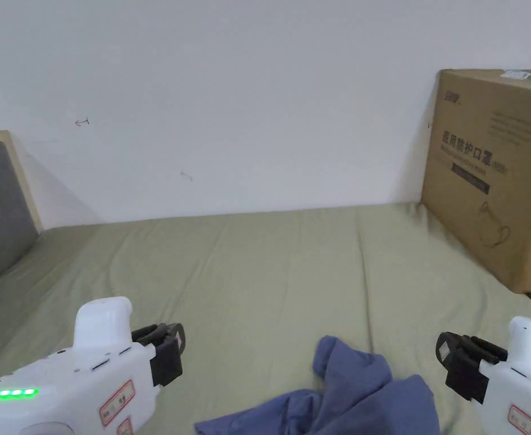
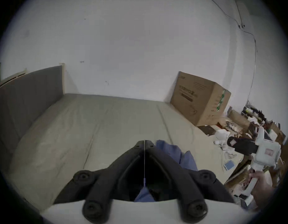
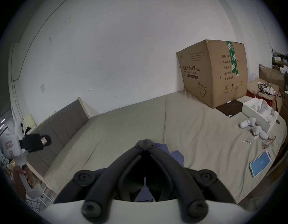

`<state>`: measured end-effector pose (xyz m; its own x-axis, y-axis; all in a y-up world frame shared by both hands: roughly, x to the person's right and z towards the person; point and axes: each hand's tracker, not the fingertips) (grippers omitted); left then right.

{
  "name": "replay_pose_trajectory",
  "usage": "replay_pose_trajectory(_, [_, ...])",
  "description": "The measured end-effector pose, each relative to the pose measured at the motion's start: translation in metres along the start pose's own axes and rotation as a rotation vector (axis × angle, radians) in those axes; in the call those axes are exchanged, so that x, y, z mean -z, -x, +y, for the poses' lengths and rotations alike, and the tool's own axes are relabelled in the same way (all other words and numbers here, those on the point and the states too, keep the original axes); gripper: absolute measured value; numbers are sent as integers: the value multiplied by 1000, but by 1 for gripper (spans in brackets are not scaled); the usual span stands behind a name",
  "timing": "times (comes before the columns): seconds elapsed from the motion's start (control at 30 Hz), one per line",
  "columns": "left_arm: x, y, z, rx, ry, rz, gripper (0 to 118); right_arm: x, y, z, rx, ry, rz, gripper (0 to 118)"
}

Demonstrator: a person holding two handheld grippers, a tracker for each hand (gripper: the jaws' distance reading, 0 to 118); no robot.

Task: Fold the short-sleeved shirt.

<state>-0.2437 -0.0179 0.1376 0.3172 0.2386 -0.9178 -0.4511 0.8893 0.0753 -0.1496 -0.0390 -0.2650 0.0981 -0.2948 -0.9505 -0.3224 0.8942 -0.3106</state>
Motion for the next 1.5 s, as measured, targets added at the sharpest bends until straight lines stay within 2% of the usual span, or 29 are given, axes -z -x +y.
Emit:
replay_pose_trajectory(0.13, [37, 38, -25, -125, 402, 92, 0, 2, 3, -1, -11, 16, 4, 0])
replay_pose_trajectory(0.23, [63, 53, -68, -218, 634, 61, 52, 4, 4, -5, -18, 35, 5, 0])
replay_pose_trajectory(0.27, [71, 56, -86, -240, 686, 39, 52, 6, 2, -8, -14, 41, 5, 0])
replay_pose_trajectory(0.3, [77, 58, -98, -241, 719, 61, 93, 7, 2, -10, -12, 47, 6, 0])
replay_pose_trajectory(0.33, [83, 60, -113, -261, 744, 90, 103, 9, 2, -12, -10, 55, 6, 0])
replay_pose_trajectory(0.37, [92, 68, -129, -281, 778, 103, 98, 10, 2, -14, -8, 63, 4, 0])
replay_pose_trajectory(0.53, [114, 60, -169, -251, 816, 138, 99, 14, 0, -17, 6, 86, -7, 0])
replay_pose_trajectory(0.57, [117, 56, -171, -222, 817, 143, 89, 15, -2, -17, 6, 89, -11, 0])
replay_pose_trajectory(0.6, [118, 52, -169, -187, 814, 161, 66, 17, -3, -18, 2, 94, -16, 0])
replay_pose_trajectory(0.63, [118, 51, -169, -156, 810, 166, 26, 20, -6, -19, -6, 104, -24, 0])
replay_pose_trajectory(0.67, [114, 45, -163, -121, 772, 160, 3, 24, -10, -20, -9, 116, -31, 0])
replay_pose_trajectory(0.73, [105, 37, -150, -74, 687, 122, 3, 34, -20, -22, -3, 137, -51, 0])
replay_pose_trajectory(0.77, [100, 45, -147, -126, 646, 77, 3, 41, -26, -23, 4, 153, -62, 0])
replay_pose_trajectory(0.8, [94, 45, -142, -186, 614, 23, 3, 50, -32, -23, 14, 175, -70, 9])
replay_pose_trajectory(0.83, [89, 47, -133, -224, 577, -20, 3, 62, -40, -23, 40, 218, -75, 40])
replay_pose_trajectory(0.87, [84, 47, -125, -228, 539, -20, 3, 76, -48, -23, 66, 250, -86, 92])
replay_pose_trajectory(0.9, [68, 43, -118, -198, 507, 25, 3, 91, -55, -23, 92, 290, -103, 107])
replay_pose_trajectory(1.0, [52, 47, -99, -161, 436, 72, 3, 152, -82, -29, 199, 490, -156, 107])
replay_pose_trajectory(1.07, [44, 53, -93, -169, 429, 78, 3, 190, -106, -38, 292, 540, -186, 104])
replay_pose_trajectory(1.1, [43, 54, -92, -163, 432, 84, 3, 209, -114, -42, 318, 580, -201, 94])
replay_pose_trajectory(1.13, [43, 54, -91, -155, 434, 91, 3, 228, -122, -48, 341, 634, -213, 74])
replay_pose_trajectory(1.17, [48, 68, -94, -144, 436, 96, 3, 243, -130, -56, 366, 667, -217, 43])
replay_pose_trajectory(1.2, [49, 69, -96, -131, 437, 97, 3, 253, -139, -63, 386, 687, -237, 25])
replay_pose_trajectory(1.23, [51, 70, -99, -123, 443, 103, 3, 260, -143, -68, 398, 702, -246, 25])
replay_pose_trajectory(1.27, [52, 72, -101, -123, 453, 114, 3, 261, -143, -69, 406, 722, -213, 18])
replay_pose_trajectory(1.3, [51, 76, -104, -133, 461, 120, 3, 260, -140, -68, 374, 712, -228, 5])
replay_pose_trajectory(1.33, [51, 80, -107, -162, 461, 118, 3, 242, -129, -63, 293, 682, -240, 5])
replay_pose_trajectory(1.4, [49, 88, -108, -225, 446, 101, 3, 226, -126, -49, 253, 631, -154, 5])
replay_pose_trajectory(1.5, [40, 94, -94, -224, 416, 121, 3, 197, -132, -17, 161, 564, -65, 4])
